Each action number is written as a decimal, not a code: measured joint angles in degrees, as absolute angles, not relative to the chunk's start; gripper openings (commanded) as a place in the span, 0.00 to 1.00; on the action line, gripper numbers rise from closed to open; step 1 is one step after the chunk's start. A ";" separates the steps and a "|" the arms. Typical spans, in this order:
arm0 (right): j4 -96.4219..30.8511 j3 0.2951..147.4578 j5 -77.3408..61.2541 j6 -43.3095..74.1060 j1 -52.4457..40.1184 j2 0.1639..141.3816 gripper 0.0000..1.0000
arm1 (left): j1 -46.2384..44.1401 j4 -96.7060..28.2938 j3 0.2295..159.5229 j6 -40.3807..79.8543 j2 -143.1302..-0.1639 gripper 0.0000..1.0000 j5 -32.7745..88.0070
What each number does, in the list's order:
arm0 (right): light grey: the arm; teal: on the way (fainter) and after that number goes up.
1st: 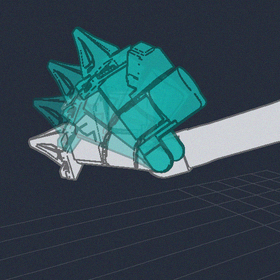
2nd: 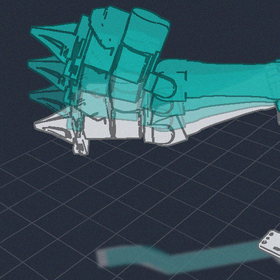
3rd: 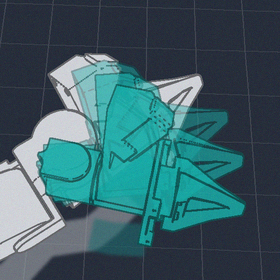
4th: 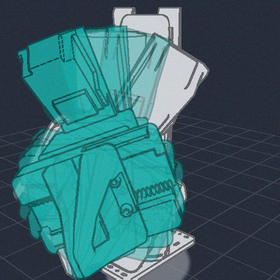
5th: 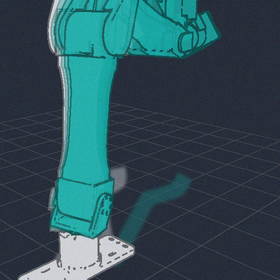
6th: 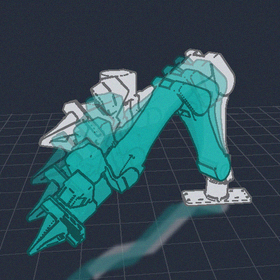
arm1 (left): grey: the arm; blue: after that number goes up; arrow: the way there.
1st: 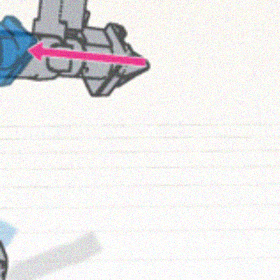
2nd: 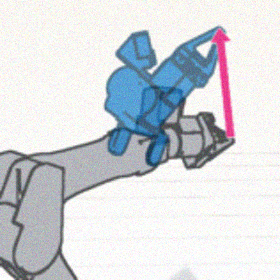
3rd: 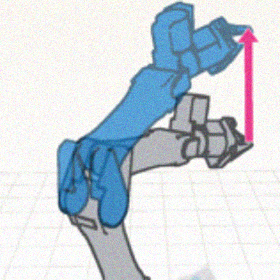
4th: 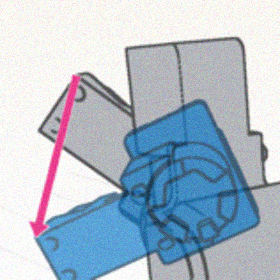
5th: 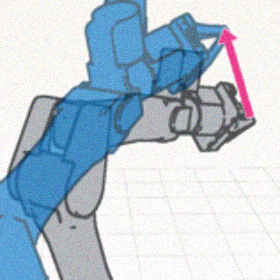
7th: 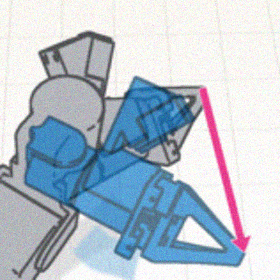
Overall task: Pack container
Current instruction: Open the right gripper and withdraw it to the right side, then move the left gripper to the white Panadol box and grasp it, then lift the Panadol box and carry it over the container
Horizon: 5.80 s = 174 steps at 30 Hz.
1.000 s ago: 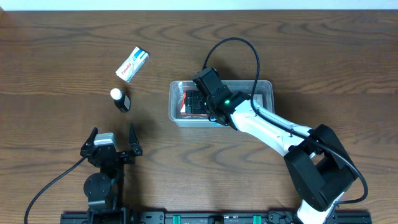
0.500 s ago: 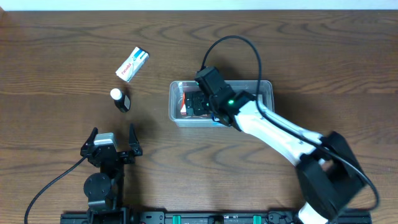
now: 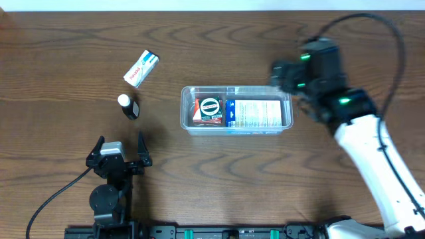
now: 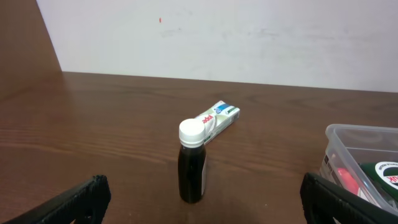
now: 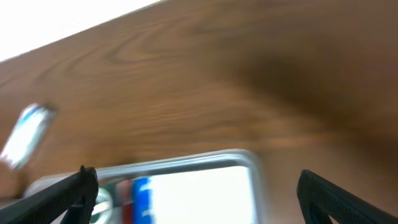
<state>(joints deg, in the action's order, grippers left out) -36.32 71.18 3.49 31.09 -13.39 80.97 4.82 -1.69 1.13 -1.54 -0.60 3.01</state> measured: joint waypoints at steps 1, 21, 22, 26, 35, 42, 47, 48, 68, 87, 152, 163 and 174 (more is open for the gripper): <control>-38.04 71.18 3.51 31.44 -10.50 81.01 0.99 | 4.82 -1.72 1.13 -1.54 -0.58 0.98 3.01; -50.00 71.13 4.29 33.71 13.69 83.53 0.99 | 4.82 -1.72 1.13 -1.54 -0.58 0.98 3.01; -50.00 71.13 4.32 33.74 13.69 83.53 0.99 | 4.82 -1.72 1.13 -1.52 -0.58 0.98 3.01; -50.00 71.13 4.32 33.74 13.69 83.53 0.99 | 4.82 -1.72 1.13 0.30 -0.58 0.98 3.01; -50.09 71.13 4.32 33.74 13.69 83.53 0.99 | 4.82 -10.50 5.15 7.75 -5.65 0.98 7.70; -50.13 71.11 4.27 33.74 13.69 83.53 0.99 | 4.84 -18.31 23.18 8.88 -25.67 0.98 13.21; -50.11 71.07 4.34 33.74 13.69 83.55 0.99 | 4.82 -34.63 47.44 5.26 -47.35 0.98 15.09; -50.13 71.07 4.34 33.74 13.69 83.57 0.99 | 4.82 -38.94 52.86 3.88 -52.53 0.98 15.18; -50.09 71.07 4.32 33.76 13.69 83.57 0.99 | 4.82 -31.86 84.18 -9.96 -103.55 0.98 13.41; -50.09 71.07 4.32 33.76 13.69 83.57 0.99 | 4.82 -25.36 84.18 -17.56 -116.11 0.98 7.64; -50.09 71.07 4.32 33.76 13.69 83.57 0.99 | 2.79 -20.45 84.14 -21.47 -121.95 0.56 8.58; -50.09 71.07 4.32 33.76 13.69 83.57 0.99 | 2.79 -20.56 84.14 -18.85 -121.95 0.38 7.49; -50.11 71.07 4.32 33.78 13.69 83.57 0.99 | 2.13 -20.69 84.09 -18.00 -120.46 0.40 7.25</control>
